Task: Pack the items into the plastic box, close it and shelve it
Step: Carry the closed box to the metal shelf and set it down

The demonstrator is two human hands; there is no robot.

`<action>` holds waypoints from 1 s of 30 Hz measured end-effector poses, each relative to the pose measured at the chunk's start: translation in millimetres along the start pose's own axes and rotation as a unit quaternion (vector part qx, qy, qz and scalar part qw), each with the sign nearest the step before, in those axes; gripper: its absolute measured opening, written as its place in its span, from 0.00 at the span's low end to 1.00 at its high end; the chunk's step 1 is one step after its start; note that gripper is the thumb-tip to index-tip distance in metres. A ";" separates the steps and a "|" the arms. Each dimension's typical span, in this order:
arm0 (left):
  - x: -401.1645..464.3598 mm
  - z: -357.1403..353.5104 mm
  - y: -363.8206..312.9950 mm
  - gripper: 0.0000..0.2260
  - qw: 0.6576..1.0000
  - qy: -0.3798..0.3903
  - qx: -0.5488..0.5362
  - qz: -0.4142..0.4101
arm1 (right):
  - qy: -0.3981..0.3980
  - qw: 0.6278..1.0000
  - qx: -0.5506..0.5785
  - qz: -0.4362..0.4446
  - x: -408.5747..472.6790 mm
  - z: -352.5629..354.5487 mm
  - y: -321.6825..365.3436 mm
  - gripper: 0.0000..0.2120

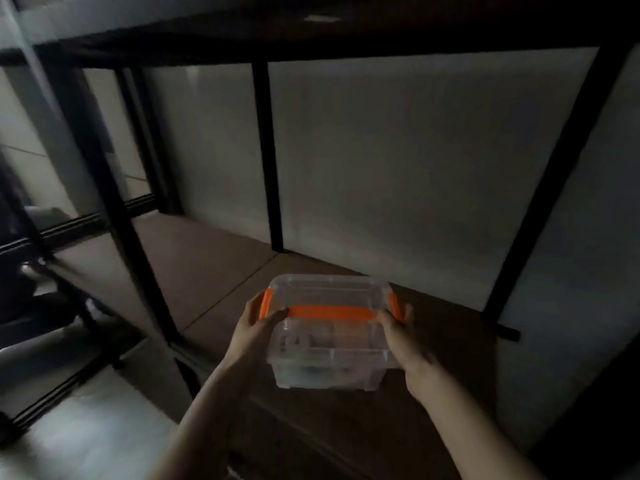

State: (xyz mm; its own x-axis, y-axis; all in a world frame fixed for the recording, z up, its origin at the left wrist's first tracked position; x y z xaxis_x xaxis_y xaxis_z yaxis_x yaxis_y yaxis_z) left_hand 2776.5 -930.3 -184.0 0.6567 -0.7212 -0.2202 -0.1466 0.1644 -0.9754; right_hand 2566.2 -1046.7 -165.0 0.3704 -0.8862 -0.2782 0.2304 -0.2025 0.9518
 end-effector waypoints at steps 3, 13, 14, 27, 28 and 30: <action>19.7 -41.6 3.9 0.38 0.999 0.046 0.019 -0.002 | -0.112 0.993 -0.019 0.021 8.1 36.4 -11.2 0.19; 40.8 -121.6 54.4 0.18 0.982 0.173 0.070 0.006 | -0.216 0.975 0.005 -0.047 10.3 89.7 -74.5 0.22; 44.7 -125.5 60.6 0.20 0.980 0.182 0.076 0.010 | -0.223 0.973 0.005 -0.060 11.4 90.1 -84.5 0.26; 80.1 -137.9 124.7 0.27 0.971 0.208 0.088 0.080 | -0.252 0.962 0.033 -0.102 21.5 74.9 -144.9 0.17; 81.6 -137.2 128.7 0.27 0.970 0.211 0.090 0.083 | -0.252 0.961 0.034 -0.105 22.2 73.3 -148.7 0.17; 85.4 -136.5 136.5 0.27 0.969 0.211 0.089 0.093 | -0.250 0.961 0.033 -0.111 23.5 70.5 -155.6 0.19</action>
State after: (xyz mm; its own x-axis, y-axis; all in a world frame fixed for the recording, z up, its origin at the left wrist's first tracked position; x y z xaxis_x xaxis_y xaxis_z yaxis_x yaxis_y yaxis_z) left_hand 2711.6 -1061.3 -336.3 0.2641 -0.8726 -0.4108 -0.0783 0.4051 -0.9109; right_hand 2475.6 -1065.4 -310.5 -0.1648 -0.9043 -0.3939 0.1905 -0.4210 0.8868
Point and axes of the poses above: each hand's wrist, its own x-axis towards the middle knuckle, its own z-axis out of the back of the hand, y = z × x, the point moved 2 cm from there along x, towards the middle knuckle, and after that the axes turned 2 degrees about z, right-handed, at the moved point
